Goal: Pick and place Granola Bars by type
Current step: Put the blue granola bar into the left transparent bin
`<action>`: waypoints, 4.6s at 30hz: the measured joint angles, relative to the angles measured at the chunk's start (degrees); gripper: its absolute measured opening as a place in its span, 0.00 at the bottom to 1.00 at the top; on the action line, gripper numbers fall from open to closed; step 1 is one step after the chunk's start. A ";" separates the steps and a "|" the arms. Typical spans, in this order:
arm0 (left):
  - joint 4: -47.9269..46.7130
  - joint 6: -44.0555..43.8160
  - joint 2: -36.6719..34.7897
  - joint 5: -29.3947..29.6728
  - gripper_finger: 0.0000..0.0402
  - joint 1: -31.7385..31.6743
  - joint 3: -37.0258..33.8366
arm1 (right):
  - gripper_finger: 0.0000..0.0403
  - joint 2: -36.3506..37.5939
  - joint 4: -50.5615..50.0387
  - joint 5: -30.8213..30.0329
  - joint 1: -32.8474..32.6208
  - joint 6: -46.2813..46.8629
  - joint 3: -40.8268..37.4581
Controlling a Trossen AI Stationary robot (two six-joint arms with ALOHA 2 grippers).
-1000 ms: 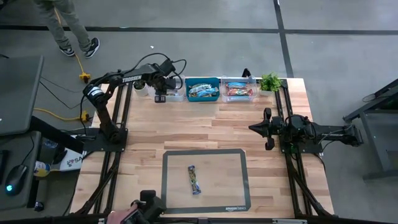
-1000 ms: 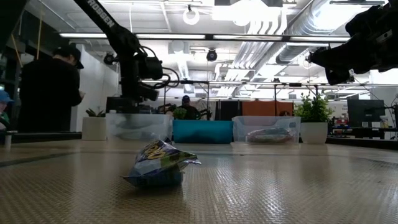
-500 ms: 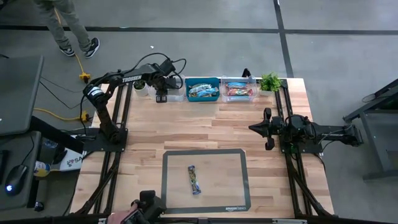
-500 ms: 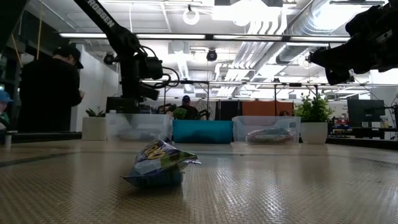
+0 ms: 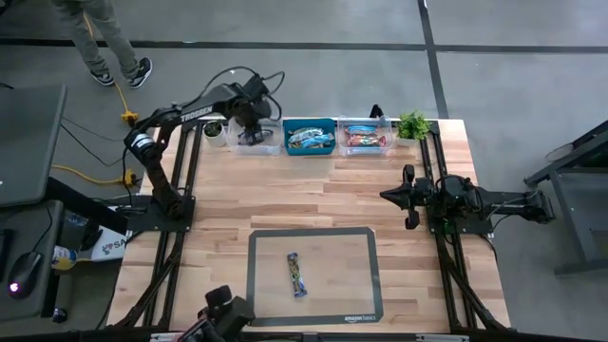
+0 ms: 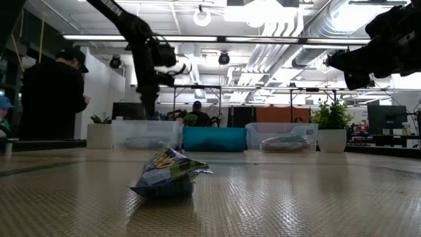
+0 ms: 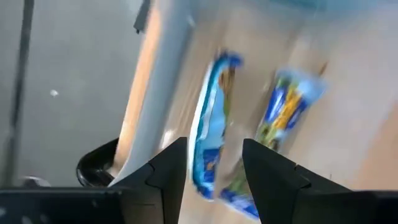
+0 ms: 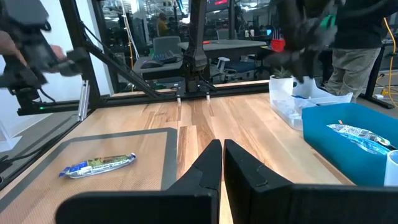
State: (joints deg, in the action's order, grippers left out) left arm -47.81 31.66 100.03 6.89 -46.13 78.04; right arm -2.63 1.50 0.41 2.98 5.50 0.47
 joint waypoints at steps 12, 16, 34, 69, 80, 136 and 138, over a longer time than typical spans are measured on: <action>-15.25 -50.69 -0.63 -19.69 0.38 2.16 12.12 | 0.00 -0.02 0.00 0.01 -0.01 0.00 0.01; -18.66 -60.10 -0.63 -23.70 0.38 5.76 12.19 | 0.00 -0.02 0.00 0.02 0.00 0.00 0.00; -22.35 -95.02 -0.61 -16.22 0.38 40.83 12.19 | 0.00 -0.02 0.00 0.02 -0.01 -0.01 0.01; -8.61 -148.06 0.55 13.65 0.38 79.64 12.19 | 0.00 -0.02 0.00 0.02 -0.01 -0.01 0.01; 2.28 -155.28 8.97 9.05 0.38 78.55 12.06 | 0.00 -0.77 -0.05 0.02 -0.02 0.00 0.00; 0.69 -153.24 18.32 -8.09 0.63 67.83 12.15 | 0.00 -1.14 0.00 0.02 0.00 0.00 0.00; 0.40 -153.28 18.32 -7.85 0.63 67.82 12.15 | 0.00 -1.16 0.00 0.02 0.00 0.00 0.00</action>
State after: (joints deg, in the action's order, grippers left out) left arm -47.41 -121.62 118.34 -0.96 21.69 90.19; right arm -3.79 1.50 0.43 2.98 5.50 0.47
